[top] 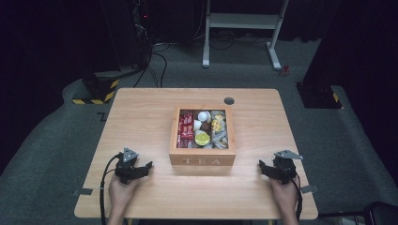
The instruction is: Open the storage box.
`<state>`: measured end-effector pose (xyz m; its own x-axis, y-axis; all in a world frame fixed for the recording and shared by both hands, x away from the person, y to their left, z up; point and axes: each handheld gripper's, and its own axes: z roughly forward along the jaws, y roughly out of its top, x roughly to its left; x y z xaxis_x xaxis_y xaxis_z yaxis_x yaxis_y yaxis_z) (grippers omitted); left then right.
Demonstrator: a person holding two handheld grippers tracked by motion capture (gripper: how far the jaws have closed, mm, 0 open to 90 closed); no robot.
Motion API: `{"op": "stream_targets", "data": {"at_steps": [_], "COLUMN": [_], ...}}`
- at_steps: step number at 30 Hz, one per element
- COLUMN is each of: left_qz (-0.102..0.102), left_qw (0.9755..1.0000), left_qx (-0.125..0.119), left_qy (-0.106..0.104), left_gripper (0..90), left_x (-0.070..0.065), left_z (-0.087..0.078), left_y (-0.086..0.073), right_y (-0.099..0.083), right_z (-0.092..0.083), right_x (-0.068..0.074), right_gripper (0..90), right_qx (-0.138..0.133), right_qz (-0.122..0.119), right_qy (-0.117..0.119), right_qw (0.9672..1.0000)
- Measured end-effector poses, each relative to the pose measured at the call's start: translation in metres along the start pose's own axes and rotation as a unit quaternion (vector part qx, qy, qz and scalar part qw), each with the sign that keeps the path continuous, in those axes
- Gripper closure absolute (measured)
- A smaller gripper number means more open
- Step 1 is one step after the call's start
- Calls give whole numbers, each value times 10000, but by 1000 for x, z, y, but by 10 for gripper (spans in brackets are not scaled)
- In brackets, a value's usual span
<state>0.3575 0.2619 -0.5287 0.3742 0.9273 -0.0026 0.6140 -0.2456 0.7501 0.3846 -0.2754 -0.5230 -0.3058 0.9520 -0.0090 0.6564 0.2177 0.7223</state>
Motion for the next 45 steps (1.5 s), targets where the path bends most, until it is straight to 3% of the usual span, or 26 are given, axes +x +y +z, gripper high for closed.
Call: {"op": "stream_targets", "data": {"at_steps": [45], "left_qz": [-13], "left_qw": [10000], "left_qx": [2], "left_qy": [20], "left_gripper": [279], "left_x": [-2], "left_z": [-1], "left_y": [-1], "right_y": [0], "right_z": [0], "right_x": [0], "right_gripper": [263], "right_qx": [5], "right_qz": [-4], "right_qy": [-16], "right_qw": [10000]}}
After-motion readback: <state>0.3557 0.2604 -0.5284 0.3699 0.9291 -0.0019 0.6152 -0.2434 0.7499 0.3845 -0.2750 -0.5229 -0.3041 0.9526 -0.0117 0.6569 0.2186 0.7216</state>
